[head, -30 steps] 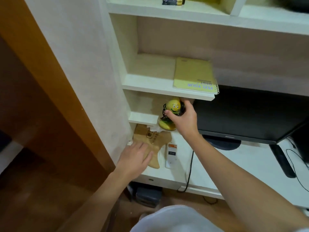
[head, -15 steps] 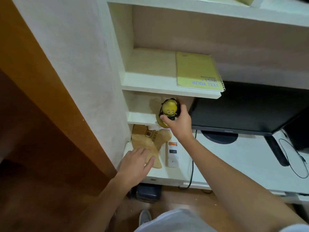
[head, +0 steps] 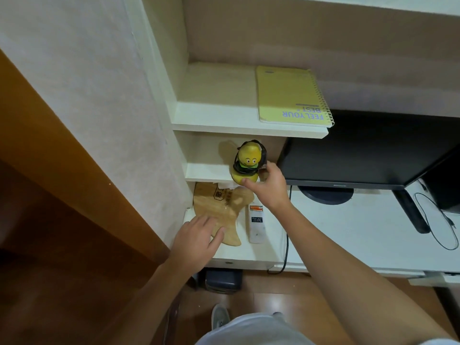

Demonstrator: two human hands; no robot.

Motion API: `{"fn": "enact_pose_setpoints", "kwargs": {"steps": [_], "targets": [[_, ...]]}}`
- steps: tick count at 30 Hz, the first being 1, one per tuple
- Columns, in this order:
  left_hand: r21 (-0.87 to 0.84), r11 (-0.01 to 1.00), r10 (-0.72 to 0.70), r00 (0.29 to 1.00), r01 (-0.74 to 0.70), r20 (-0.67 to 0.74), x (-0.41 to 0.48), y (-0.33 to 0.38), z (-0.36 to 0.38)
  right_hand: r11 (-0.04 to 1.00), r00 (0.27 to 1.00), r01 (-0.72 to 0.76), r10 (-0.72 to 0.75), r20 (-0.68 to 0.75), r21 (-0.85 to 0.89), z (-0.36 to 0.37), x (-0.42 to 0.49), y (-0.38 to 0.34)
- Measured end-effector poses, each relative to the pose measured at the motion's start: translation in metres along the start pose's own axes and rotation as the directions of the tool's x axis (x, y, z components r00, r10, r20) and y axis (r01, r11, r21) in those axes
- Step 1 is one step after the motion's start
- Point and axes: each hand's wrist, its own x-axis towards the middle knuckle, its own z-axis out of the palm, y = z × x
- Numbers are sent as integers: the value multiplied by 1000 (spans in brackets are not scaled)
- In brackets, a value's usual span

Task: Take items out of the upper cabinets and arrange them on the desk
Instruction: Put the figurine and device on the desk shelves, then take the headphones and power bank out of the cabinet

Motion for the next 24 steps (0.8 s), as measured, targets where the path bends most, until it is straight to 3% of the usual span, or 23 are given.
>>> {"fn": "enact_pose_setpoints", "kwargs": {"steps": [9,19,24], "targets": [[28,997,76,990,-73,-123,0,-4,5,991,998,39,-46,-53,-127,10,18,1],[221,975,24,997,-6,-77,-9,-9,10,978,984,119,-139,-110,-173,-6,-41,17],[251,968,1,998,-17,62,-32,0,23,884,981,195,-171,94,-426,-31,-131,64]]}}
